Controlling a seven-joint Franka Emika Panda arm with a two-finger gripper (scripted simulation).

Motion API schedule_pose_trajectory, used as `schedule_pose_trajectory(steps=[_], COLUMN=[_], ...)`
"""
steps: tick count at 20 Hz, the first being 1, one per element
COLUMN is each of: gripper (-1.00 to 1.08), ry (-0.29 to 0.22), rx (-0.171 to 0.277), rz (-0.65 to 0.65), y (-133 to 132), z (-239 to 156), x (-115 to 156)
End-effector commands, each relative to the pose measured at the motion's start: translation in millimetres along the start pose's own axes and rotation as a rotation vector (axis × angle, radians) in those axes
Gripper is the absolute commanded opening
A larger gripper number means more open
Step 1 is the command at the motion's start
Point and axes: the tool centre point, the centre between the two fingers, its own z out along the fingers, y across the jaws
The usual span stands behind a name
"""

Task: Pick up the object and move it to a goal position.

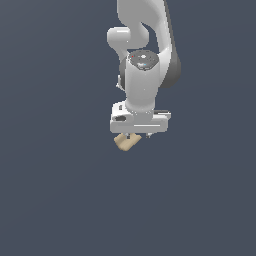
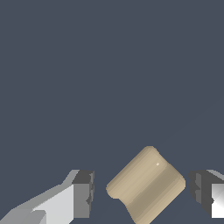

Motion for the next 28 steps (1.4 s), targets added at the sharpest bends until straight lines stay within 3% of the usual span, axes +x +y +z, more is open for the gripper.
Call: schedule_pose_trajectory(steps=[1,7,12,20,28], gripper=[0.68,0.68,0.68,0.68,0.68], ry=[-0.018,-0.075,-0.129,-0.19,-0.209], rx=[-0.014,-0.07,-0.145,-0.295,-0.471], rz=[0.016,0.073,0.138,0.245,0.352], y=[-1.8,-6.4,-9.8,-12.0,-10.4], z=[5.6,24.4,44.0,72.4,95.0], x=[-2.0,-9.1,-17.2,-30.5,-42.2])
